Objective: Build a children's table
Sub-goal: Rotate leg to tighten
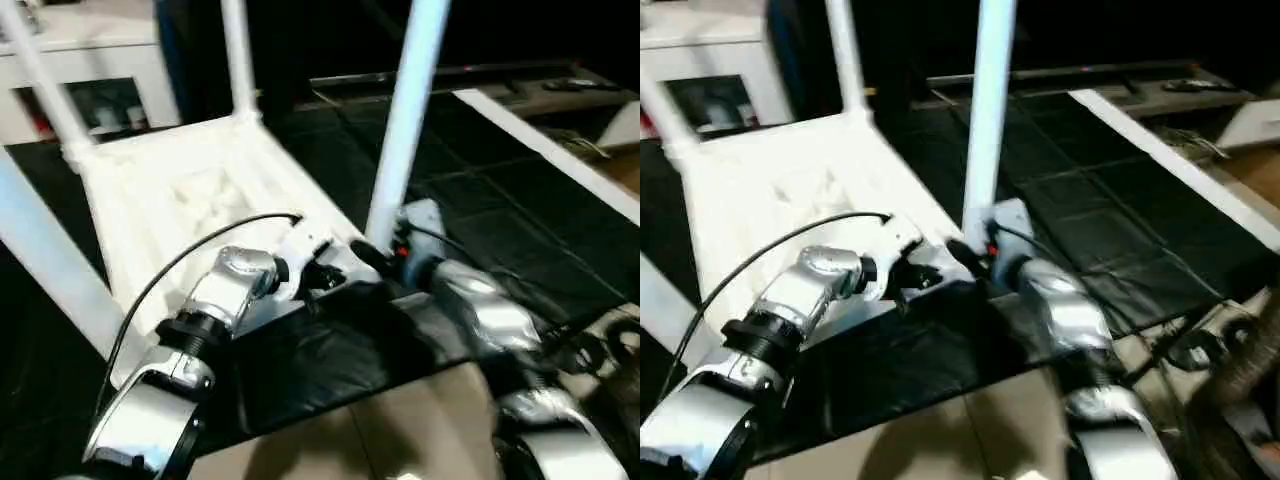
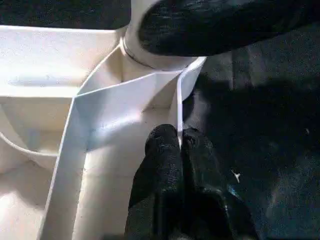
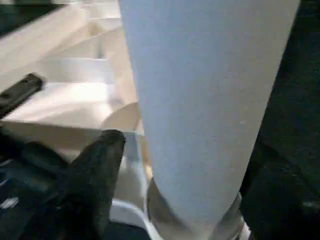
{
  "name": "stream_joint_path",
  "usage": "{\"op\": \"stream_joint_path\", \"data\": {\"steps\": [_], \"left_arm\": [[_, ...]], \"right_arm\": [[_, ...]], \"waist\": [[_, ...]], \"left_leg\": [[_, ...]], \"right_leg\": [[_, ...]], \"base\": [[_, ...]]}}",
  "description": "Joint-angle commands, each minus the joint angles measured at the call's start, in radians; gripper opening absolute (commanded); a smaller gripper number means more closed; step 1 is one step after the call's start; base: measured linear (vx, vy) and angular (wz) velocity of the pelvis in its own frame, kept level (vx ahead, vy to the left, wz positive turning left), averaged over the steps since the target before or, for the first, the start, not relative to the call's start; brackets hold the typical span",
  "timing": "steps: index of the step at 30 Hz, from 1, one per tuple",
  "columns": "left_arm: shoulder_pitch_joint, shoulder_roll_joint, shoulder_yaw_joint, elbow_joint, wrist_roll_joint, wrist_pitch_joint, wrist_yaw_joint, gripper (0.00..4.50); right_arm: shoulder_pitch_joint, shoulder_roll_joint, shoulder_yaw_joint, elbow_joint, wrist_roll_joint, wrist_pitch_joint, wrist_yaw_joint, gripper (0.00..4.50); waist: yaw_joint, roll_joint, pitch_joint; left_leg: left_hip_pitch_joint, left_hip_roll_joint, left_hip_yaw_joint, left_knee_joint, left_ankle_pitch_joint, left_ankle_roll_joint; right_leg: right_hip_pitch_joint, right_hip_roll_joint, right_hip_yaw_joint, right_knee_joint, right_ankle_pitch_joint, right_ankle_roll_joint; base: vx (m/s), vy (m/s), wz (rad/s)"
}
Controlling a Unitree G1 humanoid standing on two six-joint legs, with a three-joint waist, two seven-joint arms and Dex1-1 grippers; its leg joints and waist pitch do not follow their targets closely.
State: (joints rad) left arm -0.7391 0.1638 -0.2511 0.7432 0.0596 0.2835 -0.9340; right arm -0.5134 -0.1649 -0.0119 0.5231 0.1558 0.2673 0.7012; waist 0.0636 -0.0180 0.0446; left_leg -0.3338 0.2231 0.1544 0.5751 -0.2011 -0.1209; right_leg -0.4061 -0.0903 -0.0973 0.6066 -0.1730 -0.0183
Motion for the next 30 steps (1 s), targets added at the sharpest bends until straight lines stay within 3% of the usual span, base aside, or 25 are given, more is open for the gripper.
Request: {"op": "stream_joint_path", "data": {"steps": [1, 2, 6, 9, 11, 15, 17, 19, 21, 22, 24, 27, 28, 30], "left_arm": [[-0.037, 0.002, -0.014, 0.014, 0.017, -0.053, -0.001, 0.00], [-0.038, 0.005, -0.015, 0.017, 0.019, -0.060, -0.005, 0.00], [-0.039, 0.038, -0.028, 0.032, 0.022, -0.145, -0.063, 0.00], [-0.041, 0.046, -0.033, 0.044, 0.025, -0.172, -0.075, 0.00], [-0.039, 0.054, -0.031, 0.050, 0.019, -0.196, -0.090, 0.00], [-0.029, 0.052, -0.011, 0.030, -0.002, -0.209, -0.090, 0.00], [-0.011, 0.062, -0.016, -0.009, -0.007, -0.229, -0.111, 0.00], [0.031, 0.086, -0.012, -0.104, -0.029, -0.233, -0.132, 0.43], [0.055, 0.097, 0.006, -0.165, -0.054, -0.209, -0.135, 0.54], [0.084, 0.106, 0.039, -0.238, -0.090, -0.183, -0.130, 0.58], [0.131, 0.113, 0.086, -0.347, -0.141, -0.141, -0.114, 0.73], [0.176, 0.109, 0.122, -0.443, -0.186, -0.094, -0.095, 0.94], [0.201, 0.104, 0.137, -0.489, -0.205, -0.072, -0.083, 1.04], [0.224, 0.102, 0.145, -0.526, -0.214, -0.055, -0.068, 1.31]], "right_arm": [[0.056, -0.017, 0.041, -0.068, 0.059, 0.022, 0.136, 3.72], [0.066, -0.028, 0.038, -0.083, 0.066, 0.022, 0.151, 3.83], [0.199, -0.159, 0.022, -0.248, 0.140, 0.049, 0.310, 4.18], [0.238, -0.190, 0.016, -0.293, 0.153, 0.077, 0.337, 4.48], [0.287, -0.220, 0.008, -0.348, 0.172, 0.112, 0.338, 4.50], [0.318, -0.224, 0.006, -0.379, 0.169, 0.096, 0.316, 4.50], [0.343, -0.213, 0.000, -0.414, 0.181, 0.114, 0.292, 4.50], [0.394, -0.173, -0.014, -0.488, 0.192, 0.127, 0.227, 4.50], [0.419, -0.149, -0.017, -0.530, 0.196, 0.128, 0.201, 4.50], [0.447, -0.130, -0.009, -0.576, 0.199, 0.123, 0.171, 4.50], [0.478, -0.104, 0.001, -0.620, 0.196, 0.115, 0.129, 4.50], [0.497, -0.084, 0.008, -0.653, 0.208, 0.129, 0.106, 4.50], [0.506, -0.077, 0.016, -0.667, 0.212, 0.136, 0.099, 4.50], [0.515, -0.071, 0.026, -0.676, 0.206, 0.126, 0.097, 4.50]], "waist": [[0.007, 0.001, -0.057], [0.012, 0.002, -0.057], [0.028, 0.001, -0.056], [0.024, -0.001, -0.058], [0.028, 0.000, -0.058], [0.030, 0.001, -0.058], [0.029, 0.002, -0.058], [0.029, 0.006, -0.060], [0.028, 0.009, -0.065], [0.026, 0.014, -0.066], [0.024, 0.009, -0.063], [0.021, 0.014, -0.058], [0.019, 0.009, -0.054], [0.019, 0.008, -0.053]], "left_leg": [[-0.010, -0.001, 0.018, -0.063, -0.163, 0.077], [-0.007, 0.000, 0.021, -0.062, -0.172, 0.079], [-0.014, -0.001, 0.020, -0.063, -0.175, 0.085], [-0.022, -0.002, 0.017, -0.063, -0.160, 0.086], [-0.016, -0.003, 0.018, -0.061, -0.157, 0.085], [-0.019, -0.001, 0.019, -0.061, -0.143, 0.076], [-0.019, -0.001, 0.018, -0.061, -0.134, 0.075], [-0.020, 0.004, 0.015, -0.062, -0.117, 0.072], [-0.020, 0.007, 0.015, -0.061, -0.098, 0.069], [-0.020, 0.007, 0.016, -0.059, -0.079, 0.071], [-0.025, 0.008, 0.017, -0.059, -0.067, 0.073], [-0.023, 0.007, 0.020, -0.061, -0.111, 0.070], [-0.023, 0.006, 0.022, -0.064, -0.137, 0.062], [-0.022, 0.007, 0.022, -0.065, -0.154, 0.058]], "right_leg": [[0.064, -0.044, 0.048, -0.085, -0.239, -0.190], [0.061, -0.042, 0.049, -0.087, -0.242, -0.187], [0.067, -0.043, 0.050, -0.087, -0.254, -0.169], [0.070, -0.043, 0.047, -0.086, -0.249, -0.164], [0.068, -0.042, 0.047, -0.090, -0.265, -0.158], [0.065, -0.044, 0.047, -0.087, -0.258, -0.164], [0.066, -0.044, 0.047, -0.086, -0.245, -0.165], [0.067, -0.046, 0.049, -0.078, -0.198, -0.173], [0.068, -0.047, 0.049, -0.068, -0.138, -0.195], [0.066, -0.043, 0.049, -0.063, -0.081, -0.220], [0.066, -0.043, 0.049, -0.058, -0.049, -0.235], [0.063, -0.043, 0.049, -0.066, -0.121, -0.222], [0.062, -0.042, 0.050, -0.074, -0.187, -0.196], [0.059, -0.042, 0.050, -0.079, -0.229, -0.177]], "base": [[0.000, 0.000, 0.00], [0.000, 0.000, 0.00], [0.000, 0.000, 0.00], [0.000, 0.000, 0.00], [0.000, 0.000, 0.00], [0.000, 0.000, 0.00], [0.000, 0.000, 0.00], [0.000, 0.000, 0.00], [0.000, 0.000, 0.00], [0.000, 0.000, 0.00], [0.000, 0.000, 0.00], [0.000, 0.000, 0.00], [0.000, 0.000, 0.00], [0.000, 0.000, 0.00]]}}
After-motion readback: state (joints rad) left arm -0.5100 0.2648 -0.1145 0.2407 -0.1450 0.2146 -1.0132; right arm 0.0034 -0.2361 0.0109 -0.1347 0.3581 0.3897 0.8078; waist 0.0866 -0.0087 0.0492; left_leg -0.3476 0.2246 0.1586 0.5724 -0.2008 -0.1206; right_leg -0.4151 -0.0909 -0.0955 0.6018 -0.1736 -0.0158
